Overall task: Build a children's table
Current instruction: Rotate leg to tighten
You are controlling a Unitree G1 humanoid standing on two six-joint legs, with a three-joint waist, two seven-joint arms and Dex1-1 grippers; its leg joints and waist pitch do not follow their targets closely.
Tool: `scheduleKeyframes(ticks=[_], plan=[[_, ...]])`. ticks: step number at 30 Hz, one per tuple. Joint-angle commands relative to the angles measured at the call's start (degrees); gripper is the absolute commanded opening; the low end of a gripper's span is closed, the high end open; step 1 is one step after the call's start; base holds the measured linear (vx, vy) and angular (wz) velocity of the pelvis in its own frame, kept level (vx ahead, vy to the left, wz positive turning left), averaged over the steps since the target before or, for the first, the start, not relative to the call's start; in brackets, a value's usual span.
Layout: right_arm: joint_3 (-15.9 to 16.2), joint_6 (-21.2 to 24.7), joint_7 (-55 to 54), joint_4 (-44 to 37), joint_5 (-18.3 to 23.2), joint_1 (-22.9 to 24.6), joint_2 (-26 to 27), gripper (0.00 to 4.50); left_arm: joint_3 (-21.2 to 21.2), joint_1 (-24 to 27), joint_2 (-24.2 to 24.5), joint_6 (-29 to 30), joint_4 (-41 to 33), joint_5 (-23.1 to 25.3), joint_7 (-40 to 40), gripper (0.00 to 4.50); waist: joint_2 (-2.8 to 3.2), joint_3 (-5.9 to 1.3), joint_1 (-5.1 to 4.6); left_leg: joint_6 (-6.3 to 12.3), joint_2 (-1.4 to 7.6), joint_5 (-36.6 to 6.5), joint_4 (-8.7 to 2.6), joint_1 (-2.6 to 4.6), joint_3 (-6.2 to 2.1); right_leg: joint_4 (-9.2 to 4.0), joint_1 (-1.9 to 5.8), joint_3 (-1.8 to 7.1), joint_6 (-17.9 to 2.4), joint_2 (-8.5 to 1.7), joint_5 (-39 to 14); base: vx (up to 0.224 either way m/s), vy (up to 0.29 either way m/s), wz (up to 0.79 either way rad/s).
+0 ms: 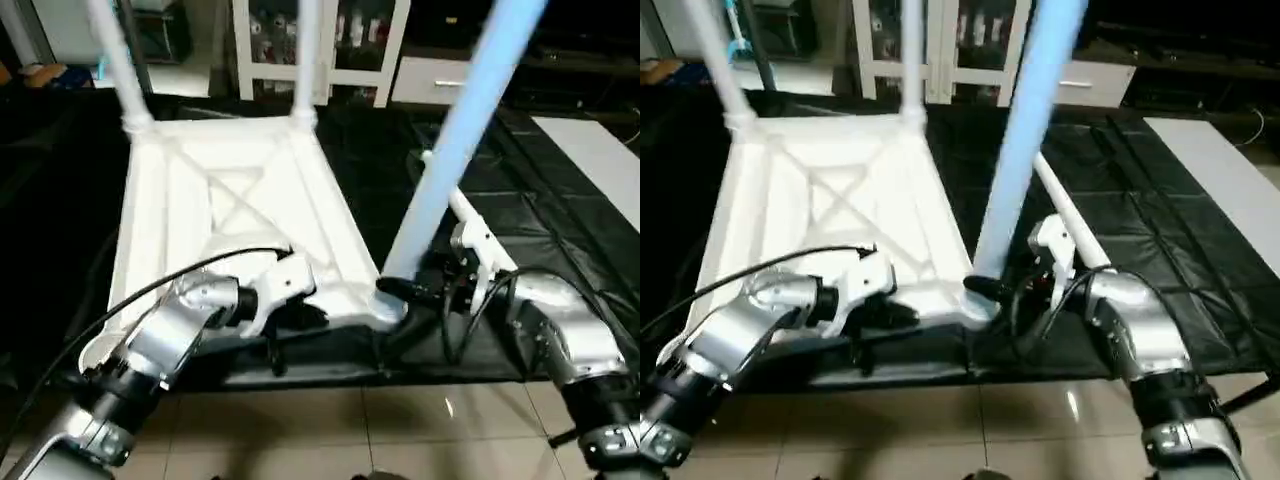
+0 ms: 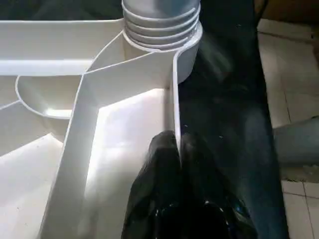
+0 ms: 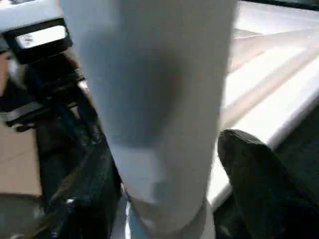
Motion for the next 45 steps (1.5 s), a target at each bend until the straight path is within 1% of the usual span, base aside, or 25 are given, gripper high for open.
scheduleKeyframes(ticks=[1,7,12,14,16,17,18,19,20,21,22,24,26,27,28,30,32,34,35,36,37,39,41,43,45], plan=[[0.5,0.8,2.2,0.4,0.8,-1.3,-1.0,2.66,-2.7,0.8,-0.3,0.6,-1.6,-0.6,-3.0,0.0,-0.31,-3.87,-0.22,3.46,1.13,-10.2,-4.94,0.26,-0.04,-3.73,3.11,1.87,-12.8,-1.11,-13.8,0.0,0.0,0.0],[1.5,0.7,5.1,1.7,0.3,-2.2,-2.3,2.11,-2.3,0.9,0.4,0.2,-1.6,-0.7,-3.5,0.0,-0.23,-3.97,-0.14,3.78,1.1,-8.5,-4.86,0.01,-0.12,-3.62,3.17,1.88,-12.1,-1.21,-14.5,0.0,0.0,0.0],[1.8,0.2,6.2,3.8,-0.9,-3.0,-3.1,1.95,-2.2,0.9,0.3,0.7,-1.2,-0.2,-3.0,0.0,-0.49,-4.08,-0.07,4.12,1.1,-7.6,-4.74,-0.05,-0.04,-3.53,3.19,1.91,-12.3,-1.16,-13.2,0.0,0.0,0.0],[1.4,-0.1,3.9,4.6,-1.6,-3.1,-2.2,1.94,-1.9,0.8,-0.2,2.5,-1.0,0.2,-1.5,0.0,-0.36,-4.06,-0.06,4.15,1.15,-7.2,-4.74,-0.11,-0.03,-3.44,3.14,1.91,-12.4,-1.23,-13.2,0.0,0.0,0.0],[0.9,-2.2,-5.7,7.2,-5.4,-3.5,0.4,1.92,-0.6,0.2,-2.0,6.1,0.2,1.2,3.1,0.0,-0.28,-3.82,-0.27,3.0,1.16,-8.6,-4.96,-0.24,-0.08,-3.82,2.93,1.87,-11.6,-1.19,-15.9,0.0,0.0,0.0],[0.5,-2.6,-9.3,8.1,-6.5,-3.6,1.4,1.92,0.0,-0.2,-2.9,7.2,0.9,1.6,5.2,0.0,-0.32,-3.74,-0.49,1.59,1.06,-10.4,-5.12,-0.21,-0.23,-4.19,2.83,1.73,-10.4,-1.16,-19.0,0.0,0.0,0.0],[-2.2,-1.4,-25.2,10.6,-9.2,-3.9,5.7,1.89,4.7,-2.4,-7.9,12.0,4.9,3.0,17.1,0.0,-0.72,-3.75,-0.87,0.14,0.95,-12.2,-5.26,-0.29,-0.37,-4.54,2.79,1.65,-8.8,-1.13,-22.4,0.0,0.0,0.0],[-2.2,-1.4,-25.2,10.6,-9.2,-3.9,5.7,1.89,4.7,-2.4,-7.9,12.0,4.9,3.0,17.1,0.0,-0.6,-3.59,-1.22,-1.06,0.87,-12.4,-5.3,-0.41,-0.33,-4.47,2.64,1.78,-8.1,-0.96,-23.1,0.0,0.0,0.0],[-4.1,0.8,-35.9,11.7,-10.8,-3.9,8.2,1.88,8.2,-3.9,-11.1,14.7,7.3,3.3,24.6,0.0,-0.86,-3.78,-1.62,-2.32,0.7,-13.6,-5.33,-0.27,-0.54,-4.87,2.62,1.58,-6.7,-0.94,-25.5,-0.061,0.004,-0.07],[-5.3,2.4,-42.8,12.3,-11.7,-3.9,9.8,1.88,10.5,-4.8,-13.2,16.4,8.8,3.4,29.3,0.0,-1.1,-4.12,-1.76,-2.45,0.41,-14.5,-5.33,-0.5,-0.92,-5.17,2.98,1.14,-5.2,-1.07,-27.8,-0.052,0.011,-0.1],[-7.4,3.8,-51.1,13.5,-11.7,-3.9,12.3,1.86,11.5,-5.7,-14.4,15.9,9.9,3.9,32.5,0.0,-1.11,-3.9,-2.1,-2.36,0.25,-14.7,-5.49,-0.85,-1.0,-5.44,2.78,1.12,-3.8,-0.96,-28.8,-0.052,0.011,-0.1],[-9.0,3.8,-57.0,14.6,-11.4,-4.1,14.1,1.86,11.5,-6.2,-14.8,14.8,10.5,4.2,33.7,0.0,-0.91,-4.15,-2.5,-2.11,0.11,-16.9,-5.34,-0.5,-1.2,-5.96,2.34,0.79,-2.6,-0.93,-29.5,0.0,0.0,0.0],[-10.0,2.8,-62.1,15.8,-11.3,-4.4,16.1,1.86,11.6,-6.7,-15.6,14.1,11.1,4.3,34.7,0.0,-0.8,-4.1,-2.65,-1.76,0.06,-17.8,-5.33,-0.46,-1.32,-6.2,2.16,0.61,-2.3,-0.9,-29.3,0.0,0.0,0.0],[-9.8,-1.4,-70.0,17.5,-12.2,-5.7,21.8,1.86,11.7,-7.9,-18.0,12.5,12.2,4.2,37.2,0.0,-0.92,-4.16,-2.86,-1.71,0.02,-18.6,-5.18,0.0,-1.25,-6.44,1.5,0.73,-2.6,-0.98,-28.8,0.0,0.0,0.0],[-8.8,-3.0,-70.8,17.9,-12.9,-6.5,23.6,1.86,11.6,-8.3,-18.7,11.9,12.4,4.4,37.8,0.0,-0.94,-4.17,-3.1,-1.83,0.17,-18.7,-5.44,-0.2,-1.55,-6.22,1.86,0.67,-3.3,-0.89,-27.2,0.0,0.0,0.0],[-8.2,-3.9,-70.9,18.1,-13.3,-7.0,24.5,1.86,11.4,-8.5,-19.0,11.6,12.5,4.5,38.0,0.0,-0.77,-4.03,-3.32,-1.79,0.28,-19.1,-5.62,-0.5,-1.66,-6.12,2.13,0.72,-3.6,-0.73,-26.0,0.0,0.0,0.0],[-8.3,-5.1,-70.3,18.4,-13.2,-7.5,24.9,1.86,11.2,-8.5,-19.1,11.8,12.2,4.9,37.9,0.0,-0.87,-4.0,-3.34,-1.19,0.25,-19.9,-5.59,-0.37,-1.54,-6.04,2.11,0.86,-4.0,-0.65,-24.7,0.0,0.0,0.0],[-7.7,-7.2,-64.3,18.1,-12.0,-8.3,24.9,1.85,10.6,-8.0,-18.3,12.0,11.4,5.7,36.9,0.0,-0.82,-4.13,-3.31,-0.71,0.36,-18.9,-5.67,-0.59,-1.53,-5.72,2.43,1.03,-4.7,-0.72,-22.5,0.0,0.0,0.0],[-6.5,-7.3,-55.9,15.5,-10.0,-7.8,25.2,1.85,10.1,-7.8,-17.6,11.5,11.2,6.4,36.6,0.0,-0.83,-4.11,-3.3,-0.55,0.41,-18.5,-5.69,-0.64,-1.51,-5.63,2.47,1.08,-5.0,-0.68,-21.7,0.0,0.0,0.0],[-4.2,-6.8,-48.0,11.9,-9.2,-6.4,24.5,2.2,9.3,-7.5,-16.6,11.5,11.0,7.0,35.7,0.0,-0.79,-4.33,-3.07,0.5,0.65,-16.7,-5.68,-0.72,-1.42,-5.25,2.95,1.18,-6.5,-0.66,-17.4,0.0,0.0,0.0],[-4.2,-6.8,-48.0,11.9,-9.2,-6.4,24.5,2.55,9.3,-7.5,-16.6,11.5,11.0,7.0,35.7,0.0,-1.02,-4.38,-2.98,1.0,0.69,-15.6,-5.63,-0.79,-1.32,-5.1,3.08,1.23,-7.0,-0.62,-15.9,0.0,0.0,0.0],[-2.4,-5.1,-45.9,6.7,-8.6,-3.9,21.6,2.61,8.4,-6.9,-14.5,10.4,10.7,6.7,35.1,0.0,-0.87,-4.21,-2.69,2.16,0.53,-14.1,-5.59,-0.94,-1.12,-5.16,3.04,1.42,-7.8,-0.62,-15.6,0.0,0.0,0.0],[-2.9,-4.0,-42.7,4.9,-6.6,-3.2,19.4,2.82,7.6,-5.9,-12.6,8.7,9.7,5.6,31.0,0.0,-0.97,-4.26,-3.18,1.76,0.52,-13.2,-5.94,-1.98,-1.59,-4.88,3.93,1.3,-7.2,-0.82,-17.1,0.008,-0.01,-0.1],[-2.7,-1.6,-35.8,2.8,-3.9,-2.5,15.9,3.0,6.0,-4.0,-10.1,7.1,7.3,3.7,23.6,0.0,-0.71,-4.68,-3.35,1.55,0.52,-12.3,-5.72,-1.65,-1.83,-4.96,3.98,1.19,-7.2,-1.06,-16.7,0.0,0.0,0.0],[-0.7,-1.3,-29.8,1.8,-4.0,-1.9,12.4,3.12,4.0,-2.5,-7.8,5.0,5.2,2.7,17.3,0.0,-0.64,-4.68,-2.91,3.34,0.74,-8.5,-5.3,-0.92,-1.24,-4.34,3.47,1.42,-11.4,-0.85,-9.8,0.026,-0.007,0.01]])
